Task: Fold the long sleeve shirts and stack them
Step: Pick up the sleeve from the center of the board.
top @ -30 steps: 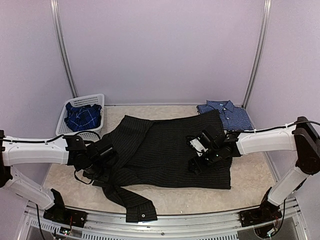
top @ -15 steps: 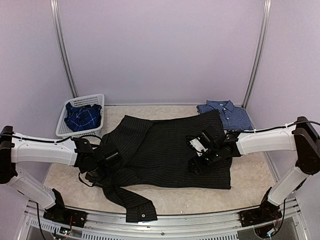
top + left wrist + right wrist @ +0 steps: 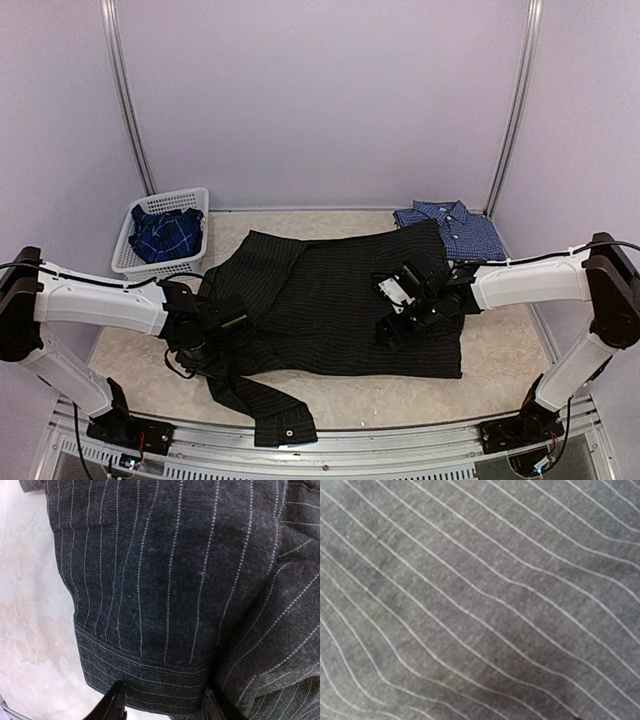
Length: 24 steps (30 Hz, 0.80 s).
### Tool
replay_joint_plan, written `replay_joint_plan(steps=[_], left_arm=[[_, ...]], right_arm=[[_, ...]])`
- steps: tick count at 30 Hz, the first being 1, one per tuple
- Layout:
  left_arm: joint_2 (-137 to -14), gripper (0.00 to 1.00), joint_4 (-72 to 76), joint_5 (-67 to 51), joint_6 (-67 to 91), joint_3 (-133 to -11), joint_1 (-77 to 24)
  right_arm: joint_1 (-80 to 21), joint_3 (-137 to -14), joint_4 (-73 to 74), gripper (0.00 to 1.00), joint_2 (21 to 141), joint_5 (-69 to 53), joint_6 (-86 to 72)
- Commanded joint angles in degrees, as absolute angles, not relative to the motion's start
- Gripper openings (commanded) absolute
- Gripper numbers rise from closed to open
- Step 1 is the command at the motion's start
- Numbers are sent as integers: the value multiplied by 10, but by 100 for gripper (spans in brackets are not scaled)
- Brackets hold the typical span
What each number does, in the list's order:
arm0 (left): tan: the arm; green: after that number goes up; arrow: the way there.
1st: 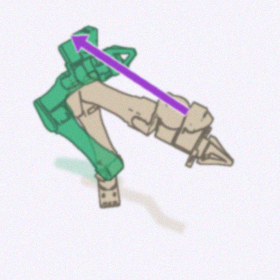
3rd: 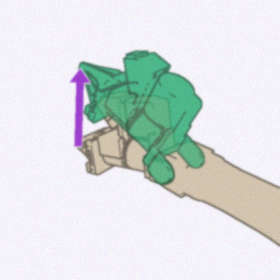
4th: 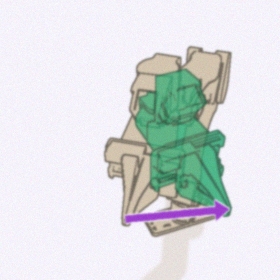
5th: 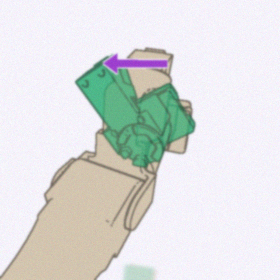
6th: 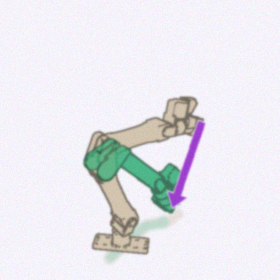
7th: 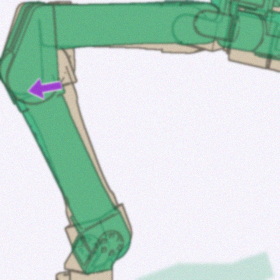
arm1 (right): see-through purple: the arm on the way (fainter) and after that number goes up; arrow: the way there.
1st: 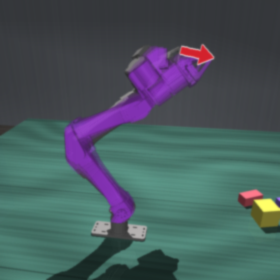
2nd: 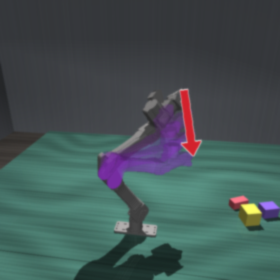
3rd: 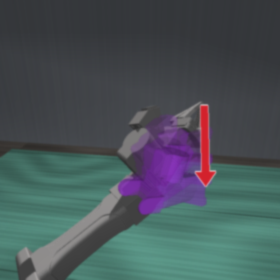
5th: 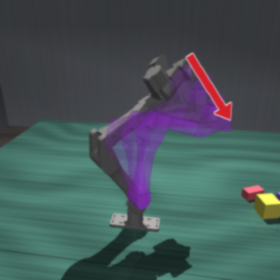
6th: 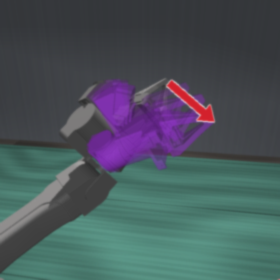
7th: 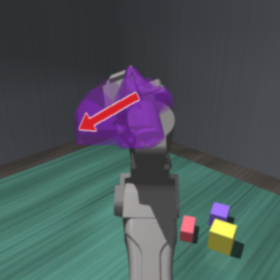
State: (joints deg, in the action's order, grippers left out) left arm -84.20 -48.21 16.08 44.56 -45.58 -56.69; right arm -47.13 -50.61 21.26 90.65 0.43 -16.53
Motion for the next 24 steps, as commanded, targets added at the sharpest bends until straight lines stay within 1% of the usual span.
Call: replay_joint_plan(steps=[1,5,7,11,12,16,24], left_arm=[[-855,44,-492,188,444,-469,-572],[-864,41,-480,187,438,-462,-573],[-870,37,-479,187,436,-463,-575],[-864,23,-481,185,437,-471,-578],[-859,20,-482,184,436,-474,-578],[-841,0,-484,175,430,-481,-576],[-787,0,-508,169,421,-500,-563]], right_arm=[[-477,-513,207,72,915,1,-162],[-477,-513,206,72,916,1,-163],[-477,-512,207,72,914,1,-163],[-489,-508,199,72,891,1,-155],[-500,-506,192,72,882,-15,-148],[-547,-507,161,73,857,-24,-137],[-612,-525,116,73,890,-34,-131]])
